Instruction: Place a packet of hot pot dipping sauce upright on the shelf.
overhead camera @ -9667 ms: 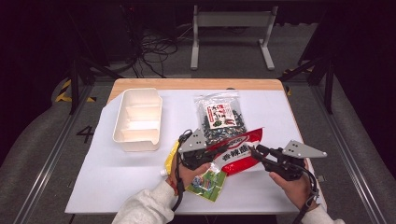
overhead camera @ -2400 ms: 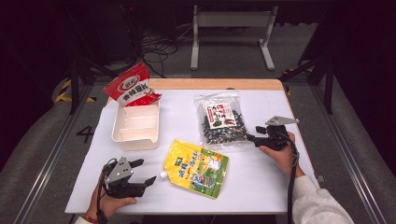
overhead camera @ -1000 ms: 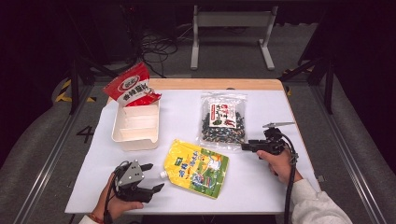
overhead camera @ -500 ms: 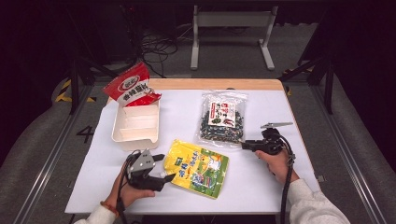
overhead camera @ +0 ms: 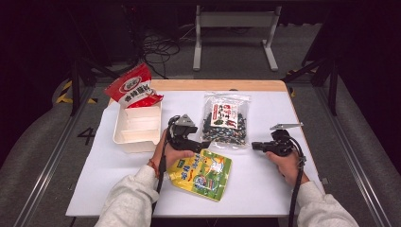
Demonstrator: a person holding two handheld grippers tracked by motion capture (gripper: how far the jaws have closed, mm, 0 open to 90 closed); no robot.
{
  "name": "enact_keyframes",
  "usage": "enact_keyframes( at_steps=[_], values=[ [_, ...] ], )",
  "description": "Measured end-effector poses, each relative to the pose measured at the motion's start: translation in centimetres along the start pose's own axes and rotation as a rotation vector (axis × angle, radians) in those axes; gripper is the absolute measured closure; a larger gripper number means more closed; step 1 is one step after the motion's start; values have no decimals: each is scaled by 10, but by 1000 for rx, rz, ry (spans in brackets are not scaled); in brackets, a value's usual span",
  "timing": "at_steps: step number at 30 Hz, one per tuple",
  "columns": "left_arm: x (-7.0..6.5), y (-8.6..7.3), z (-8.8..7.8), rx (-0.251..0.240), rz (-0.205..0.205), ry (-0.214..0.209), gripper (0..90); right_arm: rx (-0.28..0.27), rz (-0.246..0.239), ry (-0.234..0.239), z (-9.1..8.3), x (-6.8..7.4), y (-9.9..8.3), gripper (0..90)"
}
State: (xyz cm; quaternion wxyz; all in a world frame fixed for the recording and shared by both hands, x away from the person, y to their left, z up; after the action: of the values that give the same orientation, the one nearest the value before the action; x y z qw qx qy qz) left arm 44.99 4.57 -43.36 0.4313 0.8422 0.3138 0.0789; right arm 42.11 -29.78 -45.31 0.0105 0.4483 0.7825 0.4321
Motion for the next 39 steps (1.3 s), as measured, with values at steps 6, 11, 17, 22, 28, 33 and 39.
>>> enact_keyframes(
  at_steps=[6,11,17,22,28,33,39],
  values=[
    [18,0,22,55,-37,71,214,-102,6,-36,-4,-2,18,564],
    [25,-1,38,136,-126,10,251,-58,23,-35,22,-7,27,412],
    [21,-1,39,151,-89,-34,417,-37,54,11,38,-12,34,410],
    [20,-4,37,148,-80,-56,578,-15,70,77,39,-10,31,572],
    [21,-10,32,133,-89,-79,648,-10,39,118,31,-11,23,685],
    [26,-6,30,70,-118,-70,377,-25,-7,137,22,-9,18,754],
    [37,2,25,-6,-96,-36,183,-56,-133,106,15,1,16,775]
  ],
)
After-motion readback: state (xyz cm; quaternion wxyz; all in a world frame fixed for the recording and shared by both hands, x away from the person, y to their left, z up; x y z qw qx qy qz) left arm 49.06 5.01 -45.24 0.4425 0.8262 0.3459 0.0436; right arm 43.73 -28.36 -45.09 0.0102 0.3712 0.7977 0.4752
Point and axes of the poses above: each handheld gripper's, and its own axes: z roughly forward along the jaws, y roughly out of its top, x roughly to its left, the point moved 1 cm from there along z, roughly forward along the jaws, and after that the axes turned 6 degrees about y, right-handed, at the moved point
